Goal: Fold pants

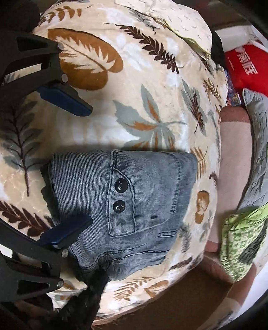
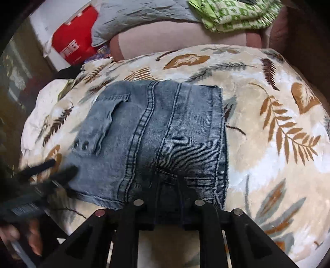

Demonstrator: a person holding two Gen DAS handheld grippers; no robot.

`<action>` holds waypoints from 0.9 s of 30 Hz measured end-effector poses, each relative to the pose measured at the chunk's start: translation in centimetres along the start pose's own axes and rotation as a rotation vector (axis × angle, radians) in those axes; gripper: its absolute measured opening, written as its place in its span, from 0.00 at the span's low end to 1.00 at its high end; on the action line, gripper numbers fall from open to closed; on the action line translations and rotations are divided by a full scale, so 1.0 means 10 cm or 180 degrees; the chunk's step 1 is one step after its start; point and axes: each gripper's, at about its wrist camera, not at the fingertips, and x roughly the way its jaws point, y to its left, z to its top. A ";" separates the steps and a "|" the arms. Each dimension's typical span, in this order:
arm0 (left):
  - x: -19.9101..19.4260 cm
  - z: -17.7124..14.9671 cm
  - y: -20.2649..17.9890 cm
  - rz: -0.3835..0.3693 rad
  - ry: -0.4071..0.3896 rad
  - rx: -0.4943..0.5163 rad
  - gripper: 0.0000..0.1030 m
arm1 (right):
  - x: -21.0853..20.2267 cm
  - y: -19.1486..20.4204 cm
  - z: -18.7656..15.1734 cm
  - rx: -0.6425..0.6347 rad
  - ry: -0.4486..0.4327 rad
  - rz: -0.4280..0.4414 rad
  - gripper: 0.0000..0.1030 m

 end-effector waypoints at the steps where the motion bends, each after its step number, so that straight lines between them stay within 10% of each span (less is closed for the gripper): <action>1: 0.00 0.00 0.00 -0.0001 0.0014 -0.0006 0.93 | -0.09 0.02 0.01 -0.0041 -0.0139 0.0019 0.18; 5: 0.02 -0.01 0.00 -0.0013 0.0030 0.0024 0.93 | 0.09 0.02 -0.13 -0.0115 0.0073 -0.0090 0.37; 12: 0.02 -0.01 0.01 -0.0020 -0.0008 0.0019 0.93 | -0.25 0.07 -0.07 -0.0068 -0.0478 -0.0059 0.42; 15: 0.02 -0.01 0.00 -0.0002 -0.0021 0.0026 0.93 | -0.09 0.09 -0.21 -0.0113 -0.0365 -0.0248 0.76; 17: 0.04 -0.03 -0.01 -0.0004 -0.0012 0.0051 0.94 | 0.13 0.07 -0.35 -0.0104 -0.0089 -0.0274 0.77; 27: -0.17 0.03 0.03 -0.0050 -0.0303 -0.0006 0.93 | -0.39 0.07 0.08 0.0043 -0.0621 -0.0084 0.77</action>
